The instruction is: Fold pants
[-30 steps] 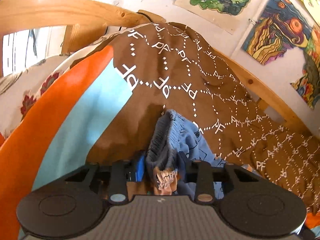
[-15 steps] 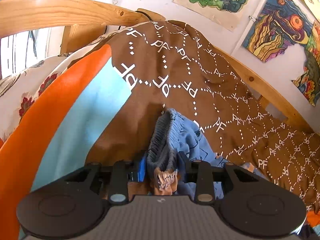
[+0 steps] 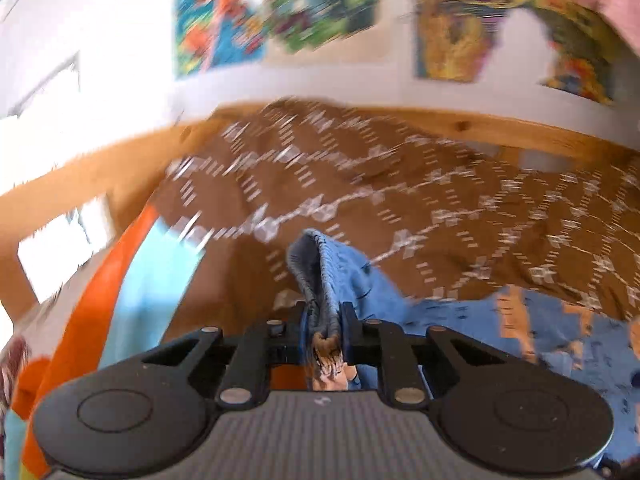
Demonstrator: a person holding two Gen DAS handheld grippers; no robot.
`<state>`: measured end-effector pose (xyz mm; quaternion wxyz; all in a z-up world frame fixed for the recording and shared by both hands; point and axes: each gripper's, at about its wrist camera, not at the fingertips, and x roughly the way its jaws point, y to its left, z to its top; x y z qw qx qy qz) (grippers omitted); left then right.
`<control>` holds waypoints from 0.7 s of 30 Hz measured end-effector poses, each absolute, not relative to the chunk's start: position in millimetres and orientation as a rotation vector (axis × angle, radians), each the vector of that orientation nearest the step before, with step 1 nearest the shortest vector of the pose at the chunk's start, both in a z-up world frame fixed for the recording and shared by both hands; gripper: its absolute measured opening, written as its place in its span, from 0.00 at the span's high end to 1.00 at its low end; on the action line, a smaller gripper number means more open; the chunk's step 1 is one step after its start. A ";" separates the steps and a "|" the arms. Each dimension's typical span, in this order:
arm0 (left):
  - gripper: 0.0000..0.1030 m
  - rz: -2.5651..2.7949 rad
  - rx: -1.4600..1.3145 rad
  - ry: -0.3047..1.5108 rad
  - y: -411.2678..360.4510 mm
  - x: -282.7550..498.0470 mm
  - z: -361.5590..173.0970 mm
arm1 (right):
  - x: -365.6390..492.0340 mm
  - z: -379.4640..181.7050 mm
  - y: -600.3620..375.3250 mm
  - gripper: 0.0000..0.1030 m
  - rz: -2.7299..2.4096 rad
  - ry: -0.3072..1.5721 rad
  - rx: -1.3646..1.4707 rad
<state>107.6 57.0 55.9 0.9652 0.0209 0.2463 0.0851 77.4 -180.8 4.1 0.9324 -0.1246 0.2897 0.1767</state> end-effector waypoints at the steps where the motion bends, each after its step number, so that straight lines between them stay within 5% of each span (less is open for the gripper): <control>1: 0.83 0.151 0.072 0.481 46.3 103.9 60.1 | 75.6 6.2 -183.0 0.01 0.363 0.578 -0.248; 12: 0.83 -0.187 0.144 0.451 -57.6 96.2 95.1 | 41.2 37.3 -237.7 0.01 0.263 0.434 -0.270; 21: 0.83 -0.449 0.209 0.507 -148.3 101.2 61.8 | 24.9 46.5 -313.5 0.01 0.045 0.435 -0.214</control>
